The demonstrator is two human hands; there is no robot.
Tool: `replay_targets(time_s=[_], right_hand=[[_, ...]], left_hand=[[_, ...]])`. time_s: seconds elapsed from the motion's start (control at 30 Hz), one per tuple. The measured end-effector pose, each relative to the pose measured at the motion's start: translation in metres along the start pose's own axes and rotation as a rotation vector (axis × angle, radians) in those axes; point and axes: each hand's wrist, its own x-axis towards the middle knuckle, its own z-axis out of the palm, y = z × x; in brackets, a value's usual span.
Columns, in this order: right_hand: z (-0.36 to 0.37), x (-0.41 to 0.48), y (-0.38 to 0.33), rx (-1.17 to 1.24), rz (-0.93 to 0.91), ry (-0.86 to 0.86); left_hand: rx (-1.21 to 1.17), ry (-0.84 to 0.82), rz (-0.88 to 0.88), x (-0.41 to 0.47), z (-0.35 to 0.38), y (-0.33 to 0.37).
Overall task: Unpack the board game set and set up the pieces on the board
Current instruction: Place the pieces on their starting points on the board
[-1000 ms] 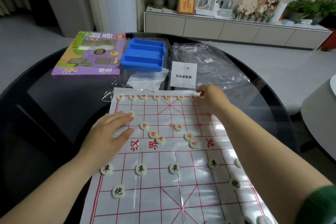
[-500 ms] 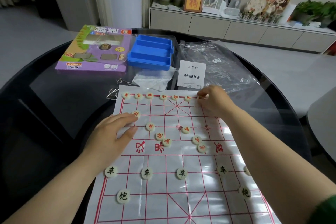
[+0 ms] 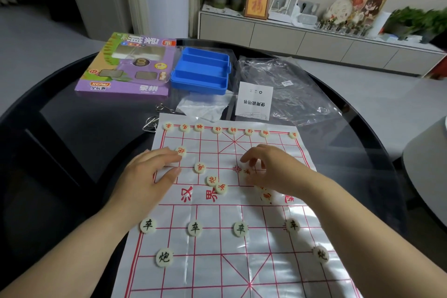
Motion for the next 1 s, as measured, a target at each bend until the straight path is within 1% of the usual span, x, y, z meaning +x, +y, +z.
replay_targets(time_s=[0.23,0.43,0.57,0.63,0.9,1.0], right_hand=[[0.005,0.0,-0.001,-0.04,0.01,0.019],[0.005,-0.001,0.005,-0.007,0.03,0.099],[0.006,0.0,-0.001,0.02,0.007,0.105],[0.008,0.003,-0.005,0.013,-0.01,0.102],[0.012,0.009,-0.01,-0.023,0.016,0.091],[0.006,0.002,-0.003,0.013,0.046,0.169]], left_hand=[[0.092,-0.019,0.058,0.003,-0.002,0.009],[0.269,-0.125,0.102,0.019,0.001,0.024],[0.354,-0.246,0.146,0.03,0.008,0.029],[0.399,-0.278,0.181,0.033,0.012,0.028],[0.392,-0.24,0.192,0.036,0.015,0.025],[0.381,-0.25,0.204,0.034,0.013,0.023]])
